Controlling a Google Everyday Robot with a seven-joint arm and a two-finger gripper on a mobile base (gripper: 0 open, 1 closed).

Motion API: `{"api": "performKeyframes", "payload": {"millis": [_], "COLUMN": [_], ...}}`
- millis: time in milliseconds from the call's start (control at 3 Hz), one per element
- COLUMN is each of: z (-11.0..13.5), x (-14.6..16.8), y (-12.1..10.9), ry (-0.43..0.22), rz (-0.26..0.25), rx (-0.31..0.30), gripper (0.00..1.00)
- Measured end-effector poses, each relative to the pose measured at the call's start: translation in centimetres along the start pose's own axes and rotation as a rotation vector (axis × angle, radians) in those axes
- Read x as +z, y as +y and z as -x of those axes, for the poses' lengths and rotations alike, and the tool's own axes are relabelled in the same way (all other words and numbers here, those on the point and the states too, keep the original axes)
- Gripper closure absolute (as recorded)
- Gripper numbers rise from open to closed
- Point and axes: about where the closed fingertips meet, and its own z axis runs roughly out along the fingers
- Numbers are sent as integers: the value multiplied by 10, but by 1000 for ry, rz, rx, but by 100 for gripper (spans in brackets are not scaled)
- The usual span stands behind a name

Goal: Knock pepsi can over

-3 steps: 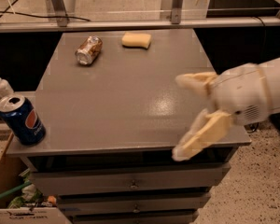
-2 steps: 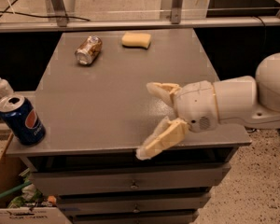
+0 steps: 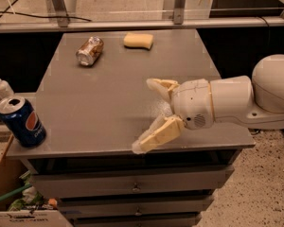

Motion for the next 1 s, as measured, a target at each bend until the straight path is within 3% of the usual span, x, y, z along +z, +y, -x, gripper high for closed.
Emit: {"api": "performKeyframes", "payload": {"millis": [333,1000], "z": [-1,14], "x": [18,111], "y": [0,-13], "ry": [-33,-183], "rz": [-8,23], "rx": [-35,-154], "gripper": [0,0]}}
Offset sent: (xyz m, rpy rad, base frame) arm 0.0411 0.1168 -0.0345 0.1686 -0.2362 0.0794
